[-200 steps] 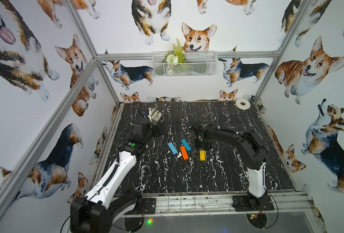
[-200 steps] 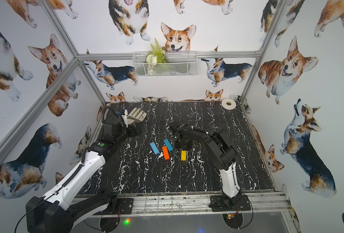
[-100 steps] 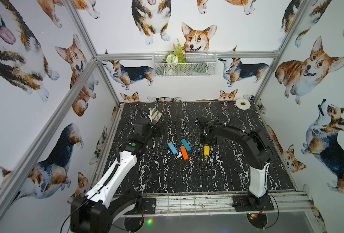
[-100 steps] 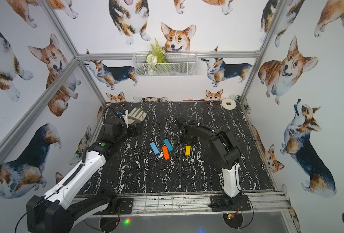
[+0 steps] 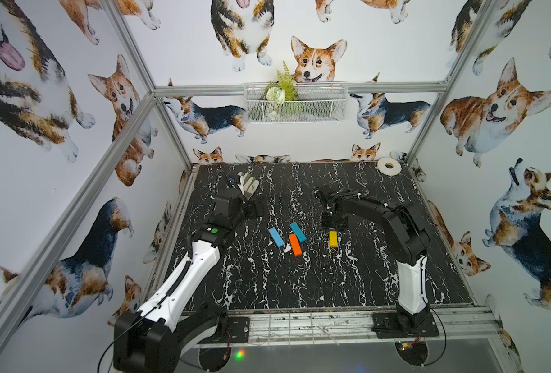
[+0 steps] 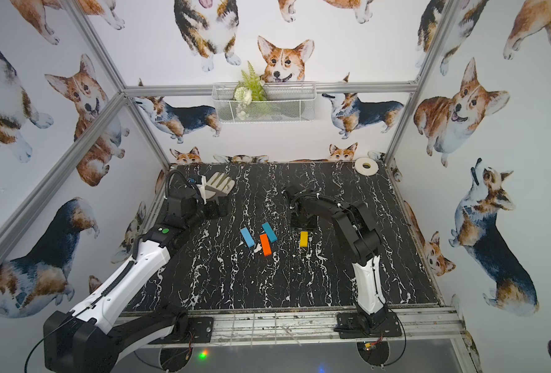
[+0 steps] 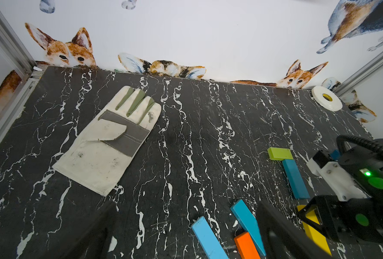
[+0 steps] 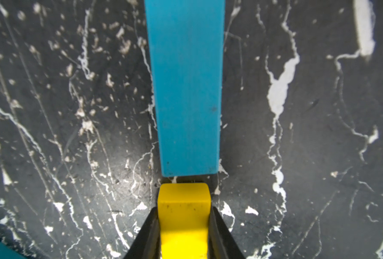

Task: Assemble a giraffe with building blocks
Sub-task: Assemble the building block at the center of the board.

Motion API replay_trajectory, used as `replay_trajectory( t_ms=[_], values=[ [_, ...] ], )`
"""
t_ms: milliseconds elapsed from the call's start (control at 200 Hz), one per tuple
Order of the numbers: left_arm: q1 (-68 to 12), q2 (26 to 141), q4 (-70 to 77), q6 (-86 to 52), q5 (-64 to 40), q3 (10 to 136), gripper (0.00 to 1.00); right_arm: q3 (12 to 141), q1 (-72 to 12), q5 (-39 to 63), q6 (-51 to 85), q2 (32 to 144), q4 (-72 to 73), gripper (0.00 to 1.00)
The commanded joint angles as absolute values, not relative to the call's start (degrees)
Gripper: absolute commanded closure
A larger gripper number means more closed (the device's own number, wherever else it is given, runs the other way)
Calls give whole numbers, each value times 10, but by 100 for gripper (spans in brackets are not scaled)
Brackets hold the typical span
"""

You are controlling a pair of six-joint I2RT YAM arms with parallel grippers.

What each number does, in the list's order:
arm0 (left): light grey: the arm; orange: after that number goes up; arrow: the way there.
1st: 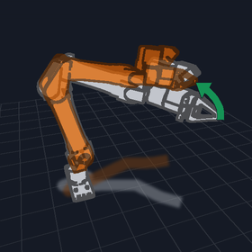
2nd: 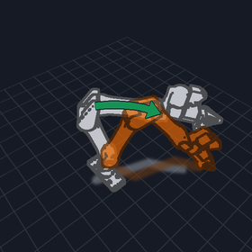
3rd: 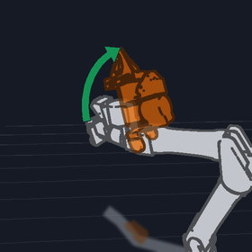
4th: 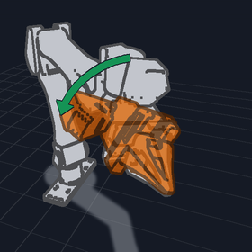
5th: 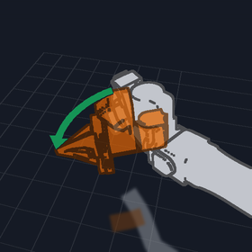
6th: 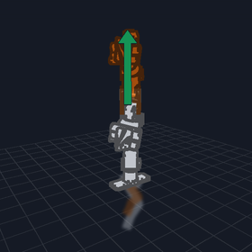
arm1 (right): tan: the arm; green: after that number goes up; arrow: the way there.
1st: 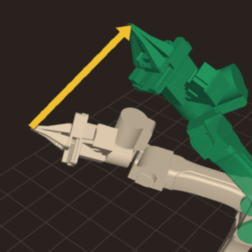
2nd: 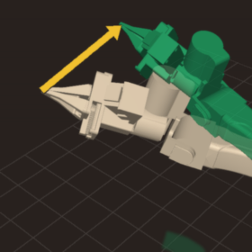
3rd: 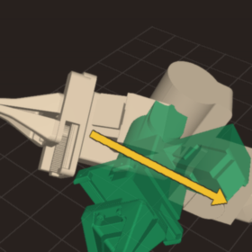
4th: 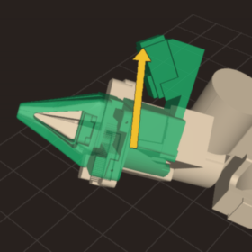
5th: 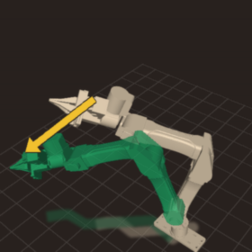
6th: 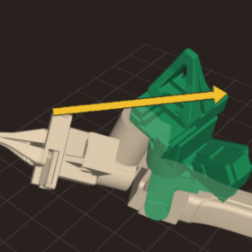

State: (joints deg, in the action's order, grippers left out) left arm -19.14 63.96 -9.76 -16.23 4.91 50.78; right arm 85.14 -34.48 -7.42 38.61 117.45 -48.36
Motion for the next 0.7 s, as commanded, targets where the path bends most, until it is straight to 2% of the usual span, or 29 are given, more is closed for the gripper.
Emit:
replay_trajectory(
  t_ms=[0, 696],
  values=[
    [-192, 640, -85, -163, 51, 513, 0, 859, -342, -79, 381, 1183, -485, 67],
    [-192, 642, -83, -162, 51, 514, 0, 866, -329, -83, 358, 1185, -495, 66]
  ],
)
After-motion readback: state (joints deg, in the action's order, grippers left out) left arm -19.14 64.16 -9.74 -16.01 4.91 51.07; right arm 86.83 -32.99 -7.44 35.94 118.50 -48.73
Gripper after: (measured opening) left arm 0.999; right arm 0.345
